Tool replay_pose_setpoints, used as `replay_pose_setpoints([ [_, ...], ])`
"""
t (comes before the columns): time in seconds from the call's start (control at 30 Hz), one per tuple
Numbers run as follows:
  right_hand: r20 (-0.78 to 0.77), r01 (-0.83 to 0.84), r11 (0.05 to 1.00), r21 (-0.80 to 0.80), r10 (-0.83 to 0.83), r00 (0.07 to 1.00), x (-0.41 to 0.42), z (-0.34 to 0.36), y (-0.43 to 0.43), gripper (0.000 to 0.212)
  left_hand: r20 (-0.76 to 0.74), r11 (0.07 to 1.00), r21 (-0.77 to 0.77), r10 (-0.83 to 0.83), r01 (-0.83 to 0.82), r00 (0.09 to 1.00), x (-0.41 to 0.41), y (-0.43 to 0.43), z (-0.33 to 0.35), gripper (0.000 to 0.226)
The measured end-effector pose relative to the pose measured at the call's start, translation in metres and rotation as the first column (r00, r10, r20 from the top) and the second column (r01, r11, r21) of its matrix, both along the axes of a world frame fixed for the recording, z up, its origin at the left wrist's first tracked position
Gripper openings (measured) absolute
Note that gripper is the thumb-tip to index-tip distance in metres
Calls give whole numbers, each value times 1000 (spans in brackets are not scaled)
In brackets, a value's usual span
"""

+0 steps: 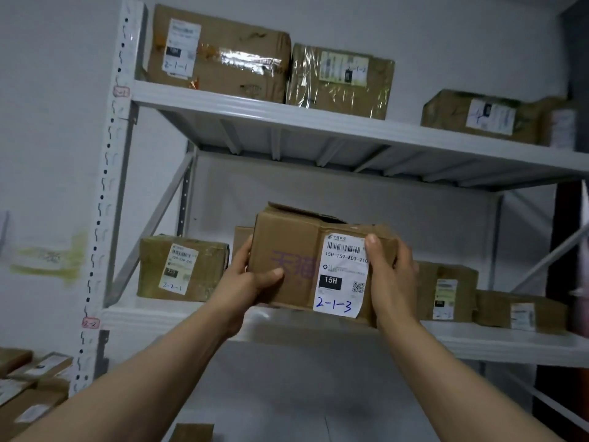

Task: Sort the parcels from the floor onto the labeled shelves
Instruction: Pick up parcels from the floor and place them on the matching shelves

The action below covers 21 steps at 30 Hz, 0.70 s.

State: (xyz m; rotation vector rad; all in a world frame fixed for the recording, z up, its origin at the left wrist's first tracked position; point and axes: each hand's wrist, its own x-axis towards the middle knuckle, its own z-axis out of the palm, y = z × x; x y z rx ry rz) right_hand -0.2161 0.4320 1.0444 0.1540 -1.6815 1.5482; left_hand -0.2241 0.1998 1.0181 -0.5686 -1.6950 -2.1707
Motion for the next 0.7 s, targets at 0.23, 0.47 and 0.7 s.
replay_pose_setpoints([
  [0.23, -307, -17, 997, -76, -7, 952, -1, 109, 23, 41, -267, 999, 45, 20, -8, 964, -31, 25, 93, 96],
  [0.47, -439, -229, 963, -142, 146, 887, -30, 173, 53, 40, -504, 977, 20, -172, 211, 847, -76, 51, 157, 96],
  [0.7, -549, -229, 959, 168, 284, 786, -56, 198, 86, 78, -533, 925, 186, -188, 331, 825, -107, 85, 227, 81],
])
